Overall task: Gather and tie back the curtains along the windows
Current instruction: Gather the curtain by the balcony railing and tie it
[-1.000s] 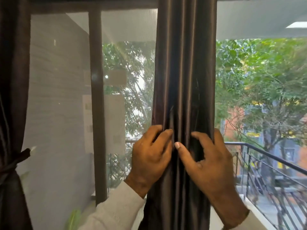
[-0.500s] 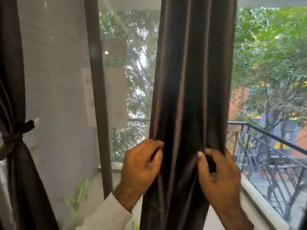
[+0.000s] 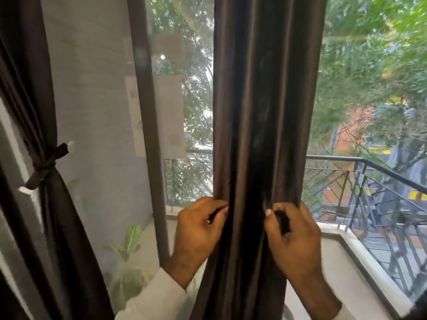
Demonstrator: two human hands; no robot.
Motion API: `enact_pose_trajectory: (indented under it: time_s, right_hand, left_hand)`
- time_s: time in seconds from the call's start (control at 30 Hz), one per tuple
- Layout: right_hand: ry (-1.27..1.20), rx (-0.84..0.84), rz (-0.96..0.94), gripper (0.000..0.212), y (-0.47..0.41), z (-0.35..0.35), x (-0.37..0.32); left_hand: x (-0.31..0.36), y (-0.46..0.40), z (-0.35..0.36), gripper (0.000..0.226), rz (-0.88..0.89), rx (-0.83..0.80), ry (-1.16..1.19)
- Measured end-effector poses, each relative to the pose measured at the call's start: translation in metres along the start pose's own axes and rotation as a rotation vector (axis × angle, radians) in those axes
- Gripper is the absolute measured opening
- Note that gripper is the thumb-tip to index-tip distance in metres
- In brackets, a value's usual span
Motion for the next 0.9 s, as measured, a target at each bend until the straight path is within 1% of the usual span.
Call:
enact_pose_trajectory:
  time_s: [0.1, 0.17, 0.27, 0.3, 0.33, 0.4, 0.47, 0.5, 0.6, 0.7, 0.73, 0.8, 0.87, 0.9]
  right_hand:
    - [0.016, -0.041, -0.003, 0.015, 0.003, 0.017, 0.002]
    - [0.085, -0.018, -0.008, 0.014, 0.003, 0.023, 0.008]
    - [0.137, 0.041, 0.111, 0.008, -0.001, 0.026, 0.027]
    - [0.134, 0.042, 0.13, 0.008, 0.0, 0.029, 0.028]
    - [0.141, 0.018, 0.109, 0.008, 0.004, 0.036, 0.025]
    - [0.16, -0.075, -0.001, 0.01, 0.016, 0.056, 0.012]
    - [0.122, -0.136, -0.06, 0.018, 0.027, 0.066, 0.007]
    - [0.105, -0.149, -0.062, 0.021, 0.03, 0.066, 0.008]
    - [0.155, -0.142, -0.043, 0.018, 0.039, 0.058, 0.017]
    - [0.183, -0.175, -0.039, 0.015, 0.055, 0.058, 0.02]
    - [0.183, -0.186, -0.029, 0.014, 0.058, 0.06, 0.021]
    - [0.175, -0.183, 0.025, 0.011, 0.061, 0.06, 0.024]
    - [0.195, -0.144, 0.086, 0.011, 0.059, 0.057, 0.029]
    - [0.215, -0.126, 0.111, 0.011, 0.058, 0.056, 0.031]
  left_hand:
    - [-0.004, 0.002, 0.01, 0.024, -0.022, 0.009, -0.016]
    - [-0.007, 0.0, 0.011, 0.024, -0.024, 0.034, -0.065]
    - [-0.007, -0.004, 0.006, 0.02, -0.012, 0.114, -0.138]
    - [-0.004, -0.005, 0.01, 0.02, -0.014, 0.086, -0.117]
    - [0.0, -0.004, 0.019, 0.021, -0.023, 0.026, -0.069]
    - [0.004, -0.002, 0.036, 0.03, -0.068, -0.087, 0.05]
    - [0.0, 0.0, 0.041, 0.035, -0.097, -0.12, 0.134]
    - [-0.002, 0.001, 0.039, 0.034, -0.085, -0.123, 0.145]
    - [-0.001, 0.008, 0.029, 0.014, -0.019, -0.131, 0.138]
    - [0.004, 0.017, 0.023, 0.008, 0.005, -0.125, 0.11]
    - [0.003, 0.017, 0.021, 0.01, -0.009, -0.113, 0.093]
    - [-0.002, 0.014, 0.022, 0.025, -0.056, -0.103, 0.03]
    - [-0.005, 0.012, 0.028, 0.041, -0.075, -0.13, -0.092]
    - [-0.005, 0.01, 0.033, 0.045, -0.066, -0.145, -0.175]
Point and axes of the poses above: each hand's wrist, its own y-axis away from the middle knuckle, its own z-axis out of the palm, x = y × z, the point moved 9 cm from there along -y, towards the middle knuckle, and after that the axes turned 12 degrees about y, right-handed, at the moved point
